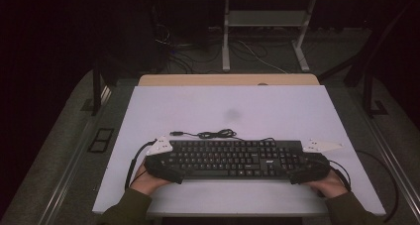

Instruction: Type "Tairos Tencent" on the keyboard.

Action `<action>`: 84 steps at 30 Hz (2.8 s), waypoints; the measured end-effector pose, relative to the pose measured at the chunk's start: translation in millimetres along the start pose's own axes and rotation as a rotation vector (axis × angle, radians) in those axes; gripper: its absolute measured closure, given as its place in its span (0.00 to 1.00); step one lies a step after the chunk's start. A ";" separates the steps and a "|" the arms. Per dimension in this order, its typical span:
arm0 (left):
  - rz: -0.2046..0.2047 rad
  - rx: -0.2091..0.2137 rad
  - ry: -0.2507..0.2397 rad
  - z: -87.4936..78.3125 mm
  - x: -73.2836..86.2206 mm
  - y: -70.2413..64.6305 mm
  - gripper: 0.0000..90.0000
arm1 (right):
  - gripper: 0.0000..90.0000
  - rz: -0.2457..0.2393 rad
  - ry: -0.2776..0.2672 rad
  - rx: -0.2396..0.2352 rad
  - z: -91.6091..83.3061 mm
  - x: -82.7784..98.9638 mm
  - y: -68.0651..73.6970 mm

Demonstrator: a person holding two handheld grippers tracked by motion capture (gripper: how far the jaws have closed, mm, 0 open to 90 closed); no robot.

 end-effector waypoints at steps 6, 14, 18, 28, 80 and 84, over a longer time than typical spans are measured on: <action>0.000 0.000 -0.003 0.7 -1.1 -0.4 0.00 | 0.03 0.001 0.000 -0.003 0.2 0.2 0.4; -0.002 0.000 -0.009 1.7 -2.1 -1.6 0.00 | 0.03 0.005 -0.005 -0.008 0.9 -1.0 0.3; 0.003 0.001 -0.006 2.5 -2.2 -2.1 0.00 | 0.03 0.003 -0.008 -0.014 1.8 -2.3 1.5; 0.002 0.008 -0.012 4.8 -4.5 -3.1 0.00 | 0.03 0.011 -0.015 -0.030 4.2 -7.4 4.9; -0.008 0.021 -0.057 19.1 -25.9 3.9 0.00 | 0.03 0.008 -0.070 -0.106 22.8 -39.4 29.6; -0.006 0.023 -0.055 21.4 -27.0 3.7 0.00 | 0.03 -0.001 -0.068 -0.110 25.9 -41.7 31.2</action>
Point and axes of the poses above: each handheld gripper's, and its own axes: z roughly forward along the jaws, x roughly out of its underside, y roughly to its left, the point moved 8 cm from there along z, roughly forward along the jaws, and after that the axes turned 7 degrees about x, right-handed, at the moved point
